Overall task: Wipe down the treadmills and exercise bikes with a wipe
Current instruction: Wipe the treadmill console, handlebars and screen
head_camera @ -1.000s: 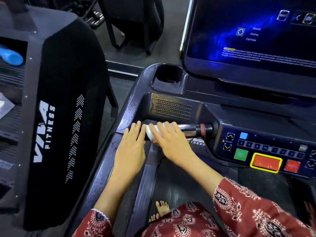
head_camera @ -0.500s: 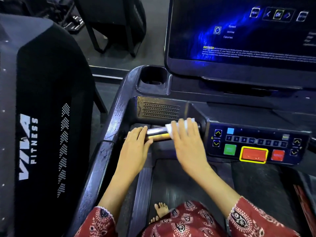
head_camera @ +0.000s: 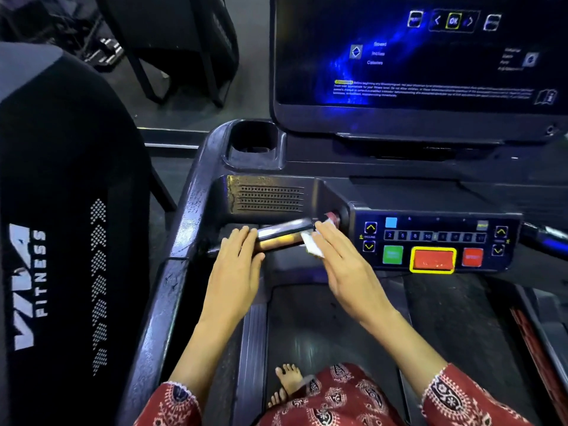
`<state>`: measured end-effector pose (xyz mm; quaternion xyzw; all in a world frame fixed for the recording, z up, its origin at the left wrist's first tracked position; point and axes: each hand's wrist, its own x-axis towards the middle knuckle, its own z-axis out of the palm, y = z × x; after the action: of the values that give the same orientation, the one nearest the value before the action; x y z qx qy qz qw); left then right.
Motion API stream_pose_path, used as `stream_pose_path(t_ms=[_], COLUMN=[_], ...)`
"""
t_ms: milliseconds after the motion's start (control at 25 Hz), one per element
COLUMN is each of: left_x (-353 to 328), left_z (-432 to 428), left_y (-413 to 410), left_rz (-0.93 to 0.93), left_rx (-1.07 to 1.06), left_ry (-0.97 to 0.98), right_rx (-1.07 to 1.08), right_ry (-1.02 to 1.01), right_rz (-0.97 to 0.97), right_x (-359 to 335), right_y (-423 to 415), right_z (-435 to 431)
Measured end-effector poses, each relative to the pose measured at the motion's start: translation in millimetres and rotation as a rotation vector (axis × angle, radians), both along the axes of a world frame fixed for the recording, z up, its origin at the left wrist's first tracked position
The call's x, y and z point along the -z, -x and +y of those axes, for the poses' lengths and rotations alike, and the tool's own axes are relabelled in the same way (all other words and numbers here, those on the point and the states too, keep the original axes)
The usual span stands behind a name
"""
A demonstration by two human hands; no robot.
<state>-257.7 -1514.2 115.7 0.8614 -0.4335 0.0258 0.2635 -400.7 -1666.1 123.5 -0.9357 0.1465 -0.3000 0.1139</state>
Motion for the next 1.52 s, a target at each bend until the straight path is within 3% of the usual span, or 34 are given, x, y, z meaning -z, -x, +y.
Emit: stream_pose_path(t_ms=[160, 320, 560, 720, 760, 880, 920, 1080, 1120, 1240, 1280, 1320, 1480, 1520], left_x=[-9.6, -11.0, -7.1, -7.1, -5.3, -0.8, -0.7, -2.2, -2.7, -2.8, -1.8, -0.5, 2.2, 2.3], left_z=[-32.1, -68.7, -90.1, -102.4, -105.6, -112.1, -112.9, -116.6, -118.4, -126.5, -128.7, -130.5, -140.5, -143.8], left_y=[21.6, 34.4, 44.5, 54.4, 57.6, 63.7, 64.1, 68.9, 71.7, 82.7, 87.1, 91.6, 108.8, 111.8], left_rz=[0.017, 0.013, -0.019, -0.034, -0.052, -0.070, -0.077, -0.125, -0.144, -0.191, -0.201, -0.207, -0.219, -0.222], left_rx=[0.147, 0.269, 0.320, 0.398, 0.395, 0.364, 0.359, 0.354, 0.349, 0.337, 0.339, 0.344, 0.330, 0.323], left_ry=[0.028, 0.058, 0.118, 0.128, 0.126, 0.146, 0.153, 0.176, 0.179, 0.193, 0.191, 0.182, 0.158, 0.157], right_rx=[0.237, 0.406, 0.358, 0.766, 0.715, 0.304, 0.296, 0.825, 0.791, 0.257, 0.192, 0.231, 0.765, 0.786], right_ry=[0.062, 0.031, 0.172, -0.093, -0.095, 0.189, 0.239, -0.140, -0.120, 0.190, 0.239, 0.226, -0.101, -0.147], right_rz=[-0.169, 0.174, 0.184, 0.095, 0.108, 0.190, 0.204, 0.069, 0.093, 0.226, 0.222, 0.205, 0.083, 0.058], right_x=[-13.5, 25.4, 2.3, 10.1, 15.1, 17.3, 15.7, 11.6, 12.3, 22.8, 25.2, 28.0, 23.3, 16.7], right_y=[36.6, 53.6, 22.0, 49.7, 47.0, 55.1, 65.0, 80.9, 73.6, 87.6, 103.4, 119.4, 137.0, 124.3], right_z=[-11.5, -9.6, -49.7, -68.3, -59.7, -60.7, -75.1, -96.5, -87.2, -81.0, -90.9, -99.8, -124.8, -123.0])
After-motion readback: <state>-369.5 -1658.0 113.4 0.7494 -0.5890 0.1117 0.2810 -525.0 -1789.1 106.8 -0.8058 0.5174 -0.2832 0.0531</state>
